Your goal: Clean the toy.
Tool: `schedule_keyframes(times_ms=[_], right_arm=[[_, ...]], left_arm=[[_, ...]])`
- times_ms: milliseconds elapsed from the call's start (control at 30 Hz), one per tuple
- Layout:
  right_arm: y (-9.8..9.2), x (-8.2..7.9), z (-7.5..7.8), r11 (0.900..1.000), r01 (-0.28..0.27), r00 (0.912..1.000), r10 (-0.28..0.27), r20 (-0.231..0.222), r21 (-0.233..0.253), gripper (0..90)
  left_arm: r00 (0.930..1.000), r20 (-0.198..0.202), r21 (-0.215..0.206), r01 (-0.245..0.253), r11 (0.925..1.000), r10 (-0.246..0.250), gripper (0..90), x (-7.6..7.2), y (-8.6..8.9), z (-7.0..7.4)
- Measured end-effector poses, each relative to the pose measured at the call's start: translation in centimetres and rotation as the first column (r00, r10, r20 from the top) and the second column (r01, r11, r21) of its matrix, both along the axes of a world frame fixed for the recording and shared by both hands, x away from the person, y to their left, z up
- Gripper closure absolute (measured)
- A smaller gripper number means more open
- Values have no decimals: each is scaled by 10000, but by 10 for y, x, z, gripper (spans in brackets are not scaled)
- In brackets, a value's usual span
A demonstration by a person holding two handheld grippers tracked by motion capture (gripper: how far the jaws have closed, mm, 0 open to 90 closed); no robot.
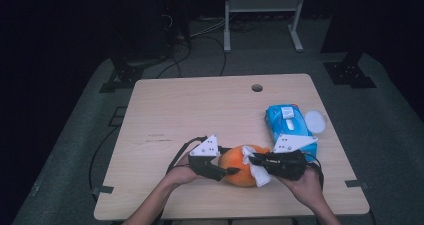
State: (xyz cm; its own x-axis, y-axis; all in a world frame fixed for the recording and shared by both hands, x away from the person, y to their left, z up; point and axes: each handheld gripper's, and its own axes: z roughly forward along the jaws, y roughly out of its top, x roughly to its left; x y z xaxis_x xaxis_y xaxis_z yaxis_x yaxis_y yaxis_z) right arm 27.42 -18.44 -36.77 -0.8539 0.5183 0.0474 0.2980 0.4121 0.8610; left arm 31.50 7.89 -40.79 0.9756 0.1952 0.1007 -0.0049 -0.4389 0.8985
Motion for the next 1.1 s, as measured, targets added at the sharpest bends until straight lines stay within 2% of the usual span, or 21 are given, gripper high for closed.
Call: schedule_keyframes(times_ms=[33, 67, 133, 167, 200, 233, 267, 333, 400, 467, 500, 600, 633, 700, 733, 833, 900, 1000, 1100], right_arm=[[2, 2, 1, 10000, 10, 9999, -10, 115, 14, 831], [4, 5, 1, 10000, 47, 9999, -46, 161, -68, 831], [11, 12, -9, 9980, 151, 9997, -140, 181, -611, 831], [15, 16, -19, 9954, 129, 9999, -123, 69, -945, 831], [18, 18, -29, 9959, 48, 9998, -65, -179, -908, 832], [18, 20, -36, 9974, 18, 9993, -44, -358, -718, 832], [18, 20, -38, 9982, -30, 9989, 2, -465, -598, 832], [19, 19, -33, 9968, 8, 9995, -33, -317, -796, 832], [22, 16, -30, 9954, 175, 9998, -185, -96, -940, 832], [29, 10, -27, 9941, 185, 9994, -152, 323, -1066, 832], [33, 8, -26, 9935, 183, 9990, -137, 414, -1123, 832], [44, 9, -21, 9976, -223, 9993, 242, 281, -656, 832], [48, 10, -20, 9975, -298, 9991, 316, 272, -640, 832], [54, 14, -20, 9962, -391, 9988, 412, 254, -772, 833], [54, 17, -19, 9960, -410, 9989, 428, 211, -798, 834], [42, 24, -19, 9973, -177, 9997, 188, 147, -708, 833], [29, 27, -21, 9982, 120, 9999, -119, 29, -586, 833], [14, 25, -24, 9974, 514, 9987, -514, 6, -509, 833], [12, 19, -21, 9967, 601, 9981, -595, 130, -554, 833]], left_arm=[[9993, 360, 191, -86, 9998, 79, 375, 1, 1, -2], [9990, 390, 367, -211, 9991, 196, 364, 2, 1, -5], [9992, -201, 869, -316, 9957, 334, 279, 9, 3, -16], [9979, -551, 752, -310, 9967, 352, 214, 13, 5, -21], [9946, -957, 552, -349, 9979, 401, 175, 15, 7, -24], [9920, -1194, 503, -356, 9981, 414, 157, 17, 9, -25], [9915, -1227, 424, -392, 9983, 442, 160, 17, 10, -25], [9923, -1107, 541, -498, 9973, 556, 223, 15, 8, -25], [9961, -676, 782, -511, 9956, 564, 281, 11, 5, -22], [9982, -335, 1032, -469, 9936, 506, 308, 7, 2, -19], [9982, -292, 1033, -484, 9935, 517, 311, 5, 1, -19], [9994, 29, 1170, -350, 9925, 349, 304, 1, -4, -17], [9995, 90, 1218, -313, 9921, 304, 299, 0, -6, -17], [9993, 95, 1310, -359, 9907, 349, 293, 0, -5, -17], [9993, -37, 1190, -358, 9923, 365, 294, 2, -4, -18], [9988, -265, 984, -389, 9944, 417, 296, 4, -1, -23], [9990, -230, 963, -348, 9947, 371, 295, 4, -2, -23], [9990, -243, 904, -344, 9953, 367, 289, 3, -4, -23], [9986, -272, 921, -422, 9949, 449, 277, 2, -6, -22]])
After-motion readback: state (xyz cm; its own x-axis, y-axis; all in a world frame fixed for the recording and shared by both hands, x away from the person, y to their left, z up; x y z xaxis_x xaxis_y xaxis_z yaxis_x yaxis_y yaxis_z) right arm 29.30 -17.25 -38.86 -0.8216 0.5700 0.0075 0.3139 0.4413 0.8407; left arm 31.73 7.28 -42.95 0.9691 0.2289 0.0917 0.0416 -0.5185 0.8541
